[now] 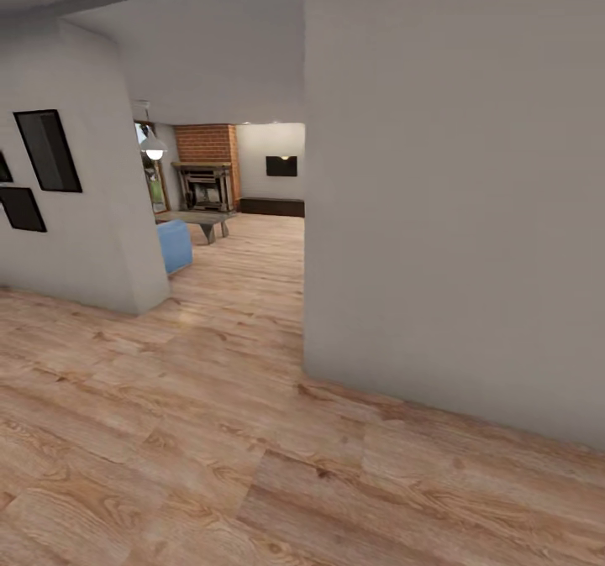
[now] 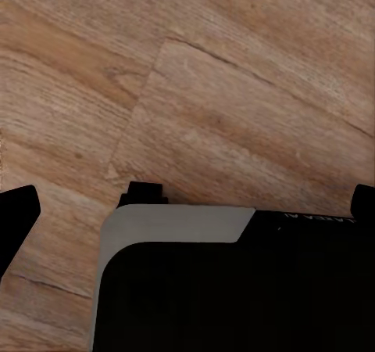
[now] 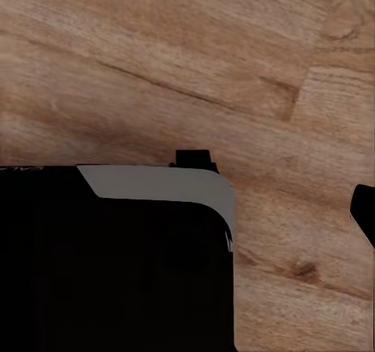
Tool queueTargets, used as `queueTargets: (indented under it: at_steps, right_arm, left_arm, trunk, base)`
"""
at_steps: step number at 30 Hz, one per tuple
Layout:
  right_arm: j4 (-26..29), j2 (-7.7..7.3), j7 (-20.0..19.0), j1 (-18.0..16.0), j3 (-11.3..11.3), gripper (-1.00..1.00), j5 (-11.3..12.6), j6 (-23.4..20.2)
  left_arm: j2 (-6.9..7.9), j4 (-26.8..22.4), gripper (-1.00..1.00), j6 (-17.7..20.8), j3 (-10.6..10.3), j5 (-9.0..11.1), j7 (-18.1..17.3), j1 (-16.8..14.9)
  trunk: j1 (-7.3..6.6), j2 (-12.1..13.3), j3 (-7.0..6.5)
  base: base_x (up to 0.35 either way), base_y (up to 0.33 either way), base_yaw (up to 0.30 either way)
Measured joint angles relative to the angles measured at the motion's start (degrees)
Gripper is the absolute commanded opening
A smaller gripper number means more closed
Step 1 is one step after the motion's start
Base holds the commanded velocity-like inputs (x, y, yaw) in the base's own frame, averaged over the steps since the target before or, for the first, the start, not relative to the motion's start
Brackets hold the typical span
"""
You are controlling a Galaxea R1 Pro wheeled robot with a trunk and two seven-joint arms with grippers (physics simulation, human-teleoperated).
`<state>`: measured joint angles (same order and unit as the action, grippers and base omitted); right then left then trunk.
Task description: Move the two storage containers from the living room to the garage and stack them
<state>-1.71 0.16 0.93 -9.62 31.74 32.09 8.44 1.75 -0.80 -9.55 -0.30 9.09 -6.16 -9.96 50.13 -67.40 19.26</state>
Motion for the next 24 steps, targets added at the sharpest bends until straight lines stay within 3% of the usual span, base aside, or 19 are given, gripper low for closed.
queueTargets:
  at_steps: [20, 24]
  right_arm:
    - [0.00, 0.00, 0.00, 0.00, 0.00, 1.00, 0.00, 0.00]
    - [0.01, -0.04, 0.01, 0.01, -0.03, 1.00, -0.02, 0.00]
  left_arm:
    - [0.00, 0.00, 1.00, 0.01, -0.03, 0.01, 0.00, 0.00]
    - [0.00, 0.01, 1.00, 0.02, -0.03, -0.03, 0.00, -0.01]
  trunk:
    - [0.00, 0.00, 0.00]
    - [0.00, 0.00, 0.00]
  base:
    - [0.322, 0.000, 0.268]
    - [0.322, 0.000, 0.136]
